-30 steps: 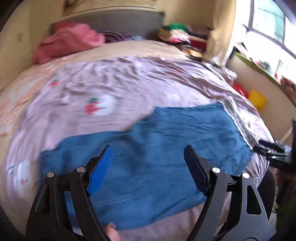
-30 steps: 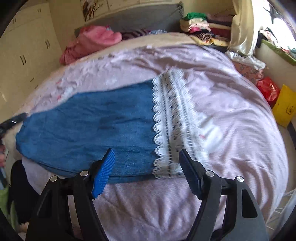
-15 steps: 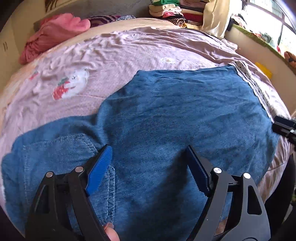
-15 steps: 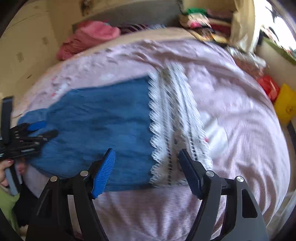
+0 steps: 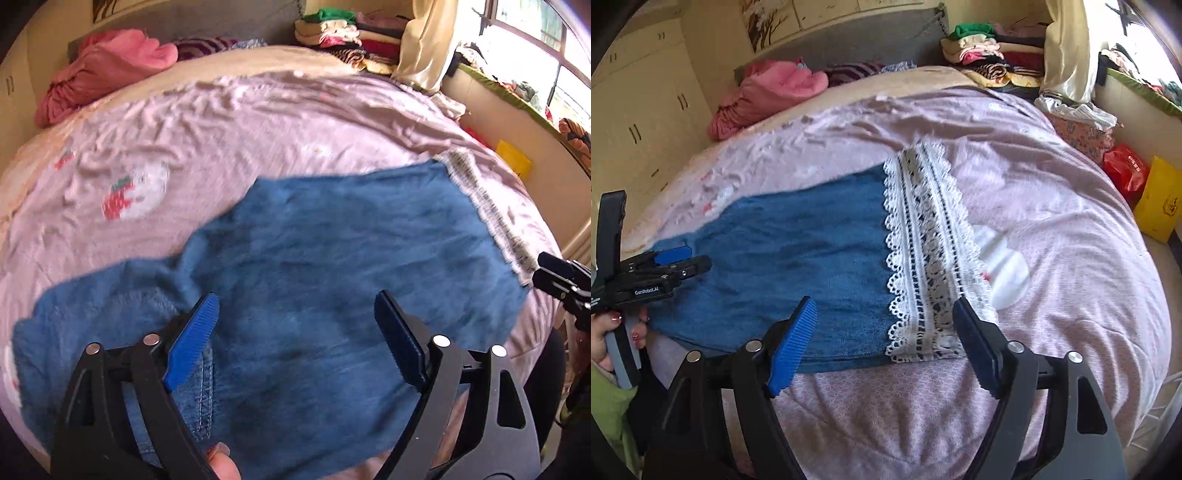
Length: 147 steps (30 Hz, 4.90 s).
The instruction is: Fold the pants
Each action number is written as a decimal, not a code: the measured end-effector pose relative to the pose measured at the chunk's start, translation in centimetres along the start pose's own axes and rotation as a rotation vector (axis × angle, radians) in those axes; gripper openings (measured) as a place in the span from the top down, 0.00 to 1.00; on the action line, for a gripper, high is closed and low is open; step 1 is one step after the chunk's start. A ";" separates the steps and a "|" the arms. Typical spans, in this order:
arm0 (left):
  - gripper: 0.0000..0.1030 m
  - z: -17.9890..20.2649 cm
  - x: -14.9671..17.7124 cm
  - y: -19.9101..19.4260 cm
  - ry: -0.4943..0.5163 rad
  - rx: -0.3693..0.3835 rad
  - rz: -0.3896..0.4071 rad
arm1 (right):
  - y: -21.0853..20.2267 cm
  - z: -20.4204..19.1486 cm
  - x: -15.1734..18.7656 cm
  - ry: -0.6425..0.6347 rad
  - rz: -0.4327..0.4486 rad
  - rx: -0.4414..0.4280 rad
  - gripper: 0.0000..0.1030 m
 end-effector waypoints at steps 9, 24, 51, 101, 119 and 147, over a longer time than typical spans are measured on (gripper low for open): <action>0.12 4.0 -3.3 -1.7 0.070 0.024 0.055 | -3.4 1.1 -1.6 0.010 0.088 0.026 0.20; 0.10 8.9 -6.7 0.2 0.178 0.062 0.060 | -4.4 4.0 -2.5 0.085 0.125 0.053 0.19; 0.10 17.9 -11.5 13.1 0.298 0.264 -0.170 | 2.2 4.2 -1.6 0.150 0.004 -0.050 0.19; 0.62 1.8 -9.5 5.0 -0.304 0.591 0.054 | -3.7 -16.6 -3.2 -0.339 0.193 -0.309 0.82; 0.37 -4.2 -4.2 4.1 -0.408 0.533 -0.012 | -3.5 -24.2 3.6 -0.501 0.095 -0.394 0.54; 0.41 -5.7 -3.6 3.5 -0.354 0.414 -0.073 | -1.4 -24.3 4.4 -0.697 0.145 -0.272 0.85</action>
Point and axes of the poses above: each gripper's, at about its wrist camera, not at the fingertips, and y roughly the way its jaws point, z to its right, x to its underside, the point moved 9 cm from there along y, roughly the way its jaws point, and after that the axes turned 13 degrees about x, right-handed, at the moved point
